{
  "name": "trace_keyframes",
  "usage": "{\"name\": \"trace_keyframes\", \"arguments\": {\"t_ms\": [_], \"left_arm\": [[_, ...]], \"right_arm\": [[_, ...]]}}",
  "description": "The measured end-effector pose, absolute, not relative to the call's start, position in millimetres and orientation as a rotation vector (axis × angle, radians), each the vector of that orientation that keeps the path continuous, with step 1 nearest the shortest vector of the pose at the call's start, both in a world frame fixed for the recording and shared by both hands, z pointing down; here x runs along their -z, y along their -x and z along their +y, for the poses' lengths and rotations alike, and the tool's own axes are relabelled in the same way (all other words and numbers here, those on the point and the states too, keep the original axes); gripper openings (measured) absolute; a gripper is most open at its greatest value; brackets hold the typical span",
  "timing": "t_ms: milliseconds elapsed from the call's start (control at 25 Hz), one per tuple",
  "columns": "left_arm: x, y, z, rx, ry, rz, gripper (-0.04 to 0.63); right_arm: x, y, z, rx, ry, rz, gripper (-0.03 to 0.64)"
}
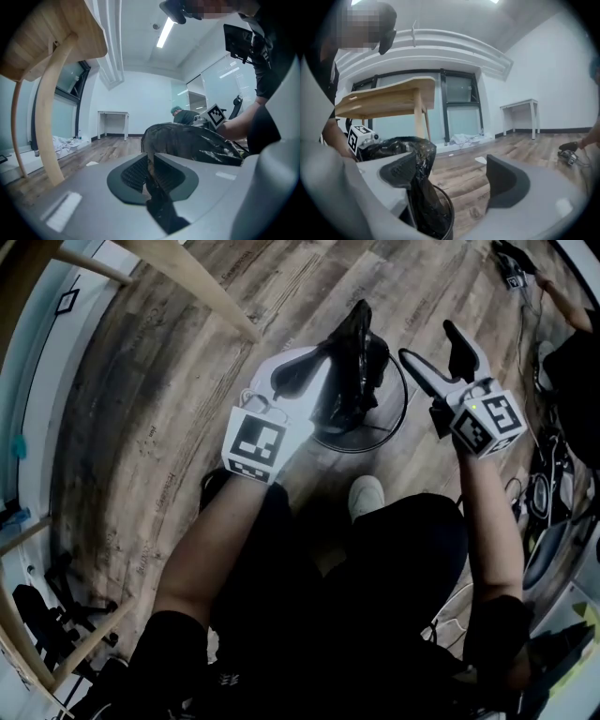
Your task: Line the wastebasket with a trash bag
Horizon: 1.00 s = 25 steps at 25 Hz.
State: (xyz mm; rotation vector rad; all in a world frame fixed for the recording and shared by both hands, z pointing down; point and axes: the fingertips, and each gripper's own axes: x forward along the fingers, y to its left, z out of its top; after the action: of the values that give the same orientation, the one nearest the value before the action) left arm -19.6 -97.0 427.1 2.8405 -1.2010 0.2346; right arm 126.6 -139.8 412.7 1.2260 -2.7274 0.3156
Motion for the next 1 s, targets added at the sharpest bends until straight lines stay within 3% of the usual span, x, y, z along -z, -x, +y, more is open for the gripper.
{"name": "trace_keyframes", "arguments": {"t_ms": [120, 240, 280, 320, 360, 520, 640, 720, 1000], "left_arm": [[-429, 6, -99, -0.28, -2.857, -1.148, 0.081], [-424, -10, -98, -0.309, -2.903, -1.134, 0.086], [-423, -14, -98, -0.323, -2.911, -1.139, 0.089], [-423, -18, -98, -0.341, -2.916, -1.144, 0.091], [-424, -22, -99, -0.359, -2.919, -1.147, 0.094], [-430, -31, -104, -0.421, -2.912, -1.154, 0.1], [-433, -31, -108, -0.442, -2.894, -1.167, 0.103], [-436, -31, -110, -0.455, -2.89, -1.168, 0.103], [-438, -30, -116, -0.474, -2.887, -1.177, 0.103]], "right_arm": [[-393, -130, -140, -0.301, -1.242, -2.742, 0.451], [-379, -114, -133, -0.301, -1.156, -2.763, 0.36], [-374, -110, -131, -0.323, -1.134, -2.781, 0.321], [-368, -107, -128, -0.349, -1.116, -2.803, 0.209], [-362, -104, -124, -0.373, -1.094, -2.825, 0.166], [-353, -79, -107, -0.411, -0.93, -2.84, 0.171], [-355, -58, -99, -0.43, -0.85, -2.791, 0.262], [-359, -47, -95, -0.448, -0.802, -2.755, 0.288], [-387, -32, -83, -0.422, -0.716, -2.6, 0.293]]}}
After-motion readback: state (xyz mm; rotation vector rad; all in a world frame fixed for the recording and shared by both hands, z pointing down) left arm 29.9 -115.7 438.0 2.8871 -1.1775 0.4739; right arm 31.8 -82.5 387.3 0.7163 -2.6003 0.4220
